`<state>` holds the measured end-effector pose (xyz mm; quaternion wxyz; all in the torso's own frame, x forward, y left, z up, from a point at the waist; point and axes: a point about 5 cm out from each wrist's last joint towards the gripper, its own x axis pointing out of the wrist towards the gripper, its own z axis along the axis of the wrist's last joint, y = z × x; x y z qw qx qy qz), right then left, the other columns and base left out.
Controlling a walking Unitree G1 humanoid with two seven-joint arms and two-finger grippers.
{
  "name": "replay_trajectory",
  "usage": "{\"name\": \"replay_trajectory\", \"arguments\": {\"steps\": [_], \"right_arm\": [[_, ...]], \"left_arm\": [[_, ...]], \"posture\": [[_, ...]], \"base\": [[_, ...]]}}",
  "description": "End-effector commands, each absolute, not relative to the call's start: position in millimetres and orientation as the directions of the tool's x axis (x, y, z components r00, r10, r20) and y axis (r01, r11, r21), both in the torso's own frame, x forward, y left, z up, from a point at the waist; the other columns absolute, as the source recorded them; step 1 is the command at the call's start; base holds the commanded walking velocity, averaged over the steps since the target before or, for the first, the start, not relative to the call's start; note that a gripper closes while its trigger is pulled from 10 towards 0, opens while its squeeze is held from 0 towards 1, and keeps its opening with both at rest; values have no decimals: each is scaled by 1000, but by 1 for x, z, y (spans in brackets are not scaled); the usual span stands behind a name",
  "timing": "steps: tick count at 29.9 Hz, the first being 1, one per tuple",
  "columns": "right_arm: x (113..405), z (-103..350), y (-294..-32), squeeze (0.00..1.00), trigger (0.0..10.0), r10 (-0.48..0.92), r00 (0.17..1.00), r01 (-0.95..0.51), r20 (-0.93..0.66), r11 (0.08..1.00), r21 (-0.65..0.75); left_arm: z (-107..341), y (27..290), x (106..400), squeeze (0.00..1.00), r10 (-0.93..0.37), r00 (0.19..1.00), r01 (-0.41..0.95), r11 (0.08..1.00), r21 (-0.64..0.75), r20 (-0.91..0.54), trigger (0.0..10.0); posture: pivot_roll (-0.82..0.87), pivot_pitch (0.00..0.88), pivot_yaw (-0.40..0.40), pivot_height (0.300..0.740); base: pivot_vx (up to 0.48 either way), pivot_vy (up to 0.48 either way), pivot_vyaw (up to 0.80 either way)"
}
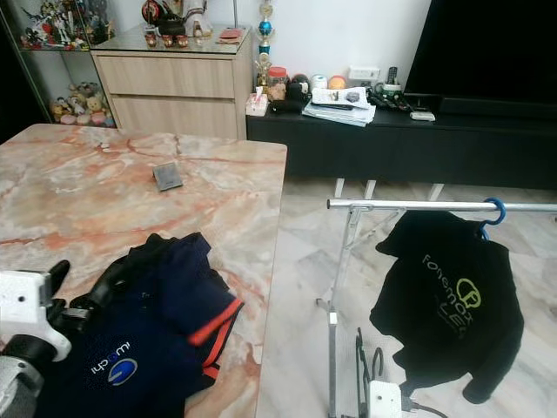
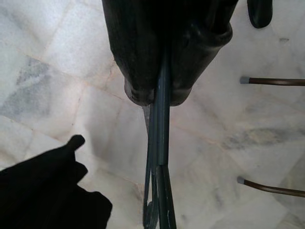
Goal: Hang hanger
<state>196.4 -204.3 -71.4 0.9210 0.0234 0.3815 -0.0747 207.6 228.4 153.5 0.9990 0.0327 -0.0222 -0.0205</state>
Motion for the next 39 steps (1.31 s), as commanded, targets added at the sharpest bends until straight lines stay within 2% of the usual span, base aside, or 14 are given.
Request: {"name": "replay_trajectory", "arguments": {"steps": [1,8,9,12,21,29,39], "right_arm": [[197,-71,-205,0,10000,-126,693,169,-710,986,-10],[198,-71,-205,0,10000,-126,689,174,-713,985,-6],[198,-71,-205,0,10000,-122,688,173,-715,985,-1],[197,-72,-205,0,10000,-124,684,183,-719,983,5],[195,-73,-206,0,10000,-132,670,215,-731,976,20],[188,-77,-208,0,10000,-169,641,287,-749,958,29],[183,-80,-203,0,10000,-164,631,293,-758,955,37]], "left_arm": [[155,233,205,0,-35,999,32,997,70,36,10000],[160,228,217,0,21,996,-24,999,30,92,10000],[160,217,222,0,-2,994,0,1000,22,108,10000],[159,208,224,0,-20,993,17,1000,19,118,10000],[160,210,223,0,-1,991,-2,1000,23,135,10000],[157,202,228,0,-43,991,41,999,24,127,10000],[158,207,231,0,-53,990,48,998,42,129,10000]], "posture": [[220,0,-37,740],[214,0,-41,740],[213,0,-41,740],[212,0,-46,740],[214,0,-54,740],[171,0,-26,740],[177,0,-3,740]], "base": [[0,0,0],[0,0,0],[0,0,0],[0,0,0],[0,-323,0],[0,-362,0],[0,-363,0]]}}
